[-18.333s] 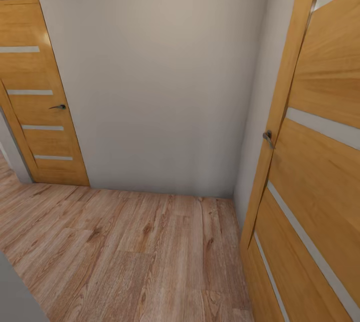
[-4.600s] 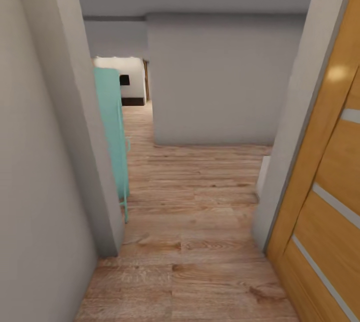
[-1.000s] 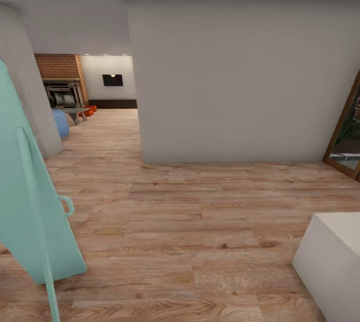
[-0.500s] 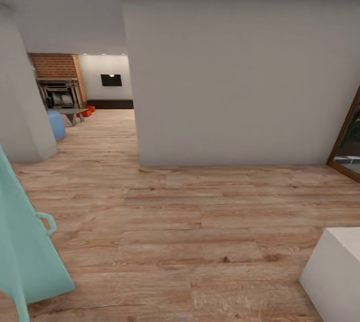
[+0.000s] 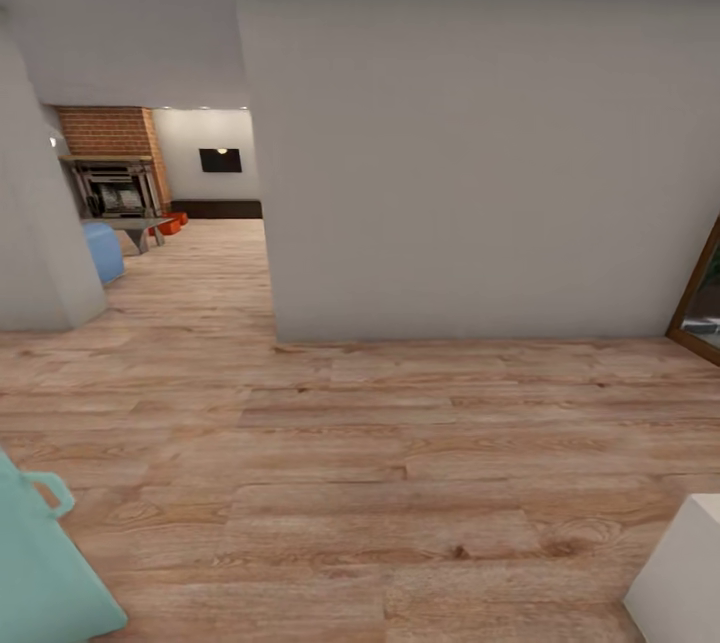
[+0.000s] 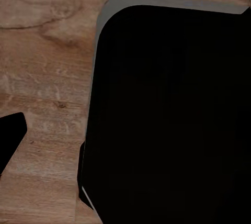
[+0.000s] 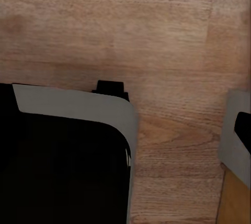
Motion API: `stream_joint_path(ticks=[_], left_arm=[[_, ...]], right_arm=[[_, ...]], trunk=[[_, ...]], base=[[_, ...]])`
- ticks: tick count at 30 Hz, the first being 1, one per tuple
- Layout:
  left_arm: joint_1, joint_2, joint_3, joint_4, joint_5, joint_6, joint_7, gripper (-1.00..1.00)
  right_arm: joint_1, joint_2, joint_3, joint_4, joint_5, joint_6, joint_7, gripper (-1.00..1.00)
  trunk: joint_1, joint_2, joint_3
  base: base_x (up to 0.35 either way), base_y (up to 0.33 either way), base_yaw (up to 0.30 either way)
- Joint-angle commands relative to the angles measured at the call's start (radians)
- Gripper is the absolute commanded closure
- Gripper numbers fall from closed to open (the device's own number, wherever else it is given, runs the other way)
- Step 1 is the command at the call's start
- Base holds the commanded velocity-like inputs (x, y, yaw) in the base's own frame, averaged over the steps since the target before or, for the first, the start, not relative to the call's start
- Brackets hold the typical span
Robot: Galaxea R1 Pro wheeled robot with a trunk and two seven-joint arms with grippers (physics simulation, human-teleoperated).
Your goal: Move the two storage containers from the living room to the garage. In the garage, place one container on the floor and stack the other container on top of it (either order is fine).
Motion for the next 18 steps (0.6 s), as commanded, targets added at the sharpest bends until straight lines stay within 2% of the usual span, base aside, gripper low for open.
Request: stream_joint_path(ticks=[1, 5, 18], left_arm=[[0.000, 0.000, 0.004, 0.000, 0.006, -0.001, 0.001, -1.00], [0.000, 0.000, 0.004, 0.000, 0.006, -0.001, 0.001, -1.00], [0.000, -0.001, 0.003, -0.001, 0.004, -0.007, 0.000, -1.00]], right_arm=[[-0.001, 0.000, 0.007, 0.002, -0.001, -0.004, 0.001, -1.00], [-0.001, -0.001, 0.001, 0.002, -0.011, -0.005, 0.001, -1.00], [-0.001, -0.002, 0.008, 0.002, -0.008, -0.005, 0.001, -1.00]], trunk=[[0.001, 0.000, -0.001], [0.001, 0.000, -0.001], [0.001, 0.000, -0.001]], base=[[0.322, 0.000, 0.000], [0.322, 0.000, 0.000], [0.322, 0.000, 0.000]])
